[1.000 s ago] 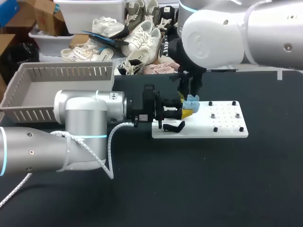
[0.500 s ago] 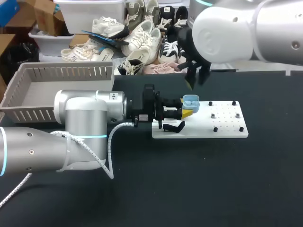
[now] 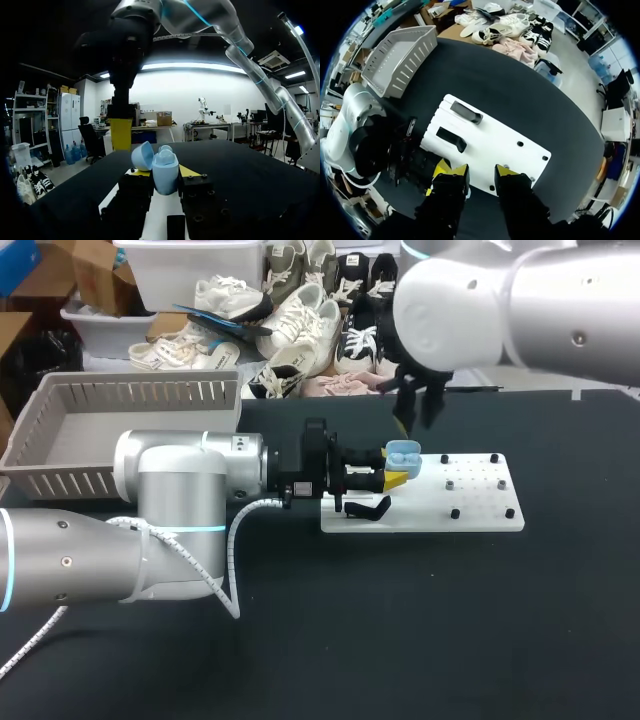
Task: Pick up each earbud case from the left stands, insert the matching earbuds, close the lid, and place the case in the box.
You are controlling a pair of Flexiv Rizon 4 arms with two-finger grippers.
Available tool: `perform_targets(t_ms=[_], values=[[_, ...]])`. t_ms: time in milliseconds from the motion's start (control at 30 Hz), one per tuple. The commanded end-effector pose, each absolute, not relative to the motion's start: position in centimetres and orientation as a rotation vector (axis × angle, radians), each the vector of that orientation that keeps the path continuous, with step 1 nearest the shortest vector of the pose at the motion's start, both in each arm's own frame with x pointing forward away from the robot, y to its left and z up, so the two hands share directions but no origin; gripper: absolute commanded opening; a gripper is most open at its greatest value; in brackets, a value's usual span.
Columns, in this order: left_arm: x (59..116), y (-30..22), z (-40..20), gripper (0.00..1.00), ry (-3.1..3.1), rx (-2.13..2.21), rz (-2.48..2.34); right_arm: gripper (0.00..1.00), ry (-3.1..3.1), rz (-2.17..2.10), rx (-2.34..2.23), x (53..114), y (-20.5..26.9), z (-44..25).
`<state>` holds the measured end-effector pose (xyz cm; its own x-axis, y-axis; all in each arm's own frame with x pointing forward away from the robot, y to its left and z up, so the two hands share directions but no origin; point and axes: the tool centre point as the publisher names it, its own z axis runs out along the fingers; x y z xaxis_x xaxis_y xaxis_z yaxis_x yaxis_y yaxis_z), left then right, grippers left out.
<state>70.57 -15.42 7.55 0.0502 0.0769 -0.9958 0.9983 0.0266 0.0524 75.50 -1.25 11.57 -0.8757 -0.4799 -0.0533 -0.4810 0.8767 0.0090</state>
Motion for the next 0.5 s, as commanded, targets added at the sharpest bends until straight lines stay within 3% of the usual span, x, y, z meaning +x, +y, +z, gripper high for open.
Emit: perform_targets(t_ms=[33,500], values=[[70.6,-15.4,7.5,0.0,1.238,1.265,-1.112,0.31,3.01,0.034,-0.764,75.6,-1.2,11.4],[70.6,-15.4,7.5,0.0,1.238,1.265,-1.112,0.29,3.025,0.049,-0.743,73.5,-1.1,11.1]])
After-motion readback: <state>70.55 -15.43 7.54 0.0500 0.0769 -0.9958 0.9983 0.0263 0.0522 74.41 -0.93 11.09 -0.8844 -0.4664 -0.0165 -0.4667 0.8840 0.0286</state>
